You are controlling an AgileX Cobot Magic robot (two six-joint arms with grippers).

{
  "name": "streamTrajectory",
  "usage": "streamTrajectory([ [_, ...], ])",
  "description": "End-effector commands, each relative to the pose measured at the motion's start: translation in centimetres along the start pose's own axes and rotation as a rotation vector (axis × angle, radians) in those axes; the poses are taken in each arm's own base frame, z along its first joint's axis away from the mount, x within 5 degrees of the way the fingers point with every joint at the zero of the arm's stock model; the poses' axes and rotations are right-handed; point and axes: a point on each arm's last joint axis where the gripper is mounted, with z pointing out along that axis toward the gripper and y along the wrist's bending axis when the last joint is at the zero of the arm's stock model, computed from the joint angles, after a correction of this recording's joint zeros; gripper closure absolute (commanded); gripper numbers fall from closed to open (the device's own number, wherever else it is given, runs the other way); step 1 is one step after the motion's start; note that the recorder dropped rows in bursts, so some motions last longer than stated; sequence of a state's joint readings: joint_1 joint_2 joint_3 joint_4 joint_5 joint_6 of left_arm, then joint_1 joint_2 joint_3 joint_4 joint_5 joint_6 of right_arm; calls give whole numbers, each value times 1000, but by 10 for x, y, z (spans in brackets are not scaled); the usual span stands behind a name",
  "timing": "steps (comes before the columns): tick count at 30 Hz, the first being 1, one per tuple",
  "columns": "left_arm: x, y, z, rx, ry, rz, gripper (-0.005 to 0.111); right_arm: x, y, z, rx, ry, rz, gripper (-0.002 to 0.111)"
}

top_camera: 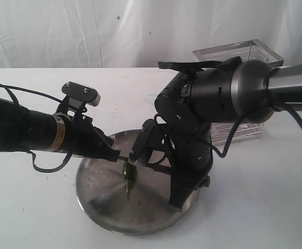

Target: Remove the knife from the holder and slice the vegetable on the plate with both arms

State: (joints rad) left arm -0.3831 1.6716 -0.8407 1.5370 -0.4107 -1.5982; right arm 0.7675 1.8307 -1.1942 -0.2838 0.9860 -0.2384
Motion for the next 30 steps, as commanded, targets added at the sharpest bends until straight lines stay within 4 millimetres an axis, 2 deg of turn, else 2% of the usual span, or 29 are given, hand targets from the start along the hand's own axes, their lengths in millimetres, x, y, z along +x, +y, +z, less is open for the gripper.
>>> streamTrajectory([
  [1, 0, 1, -2, -9, -1, 2, 99, -3, -3, -2, 29, -30, -22, 108],
  [16, 0, 1, -2, -9, -1, 2, 99, -9, -3, -5, 17, -87, -16, 108],
  [22, 0, 1, -2, -9, -1, 2, 99, -10, 0, 8, 1, -41, -28, 108],
  [28, 0, 2, -2, -22, 0, 0, 99, -10, 0, 9, -2, -38, -31, 108],
  [30, -2, 4, -2, -46, -11, -55, 99, -10, 0, 10, -3, -34, -32, 108],
])
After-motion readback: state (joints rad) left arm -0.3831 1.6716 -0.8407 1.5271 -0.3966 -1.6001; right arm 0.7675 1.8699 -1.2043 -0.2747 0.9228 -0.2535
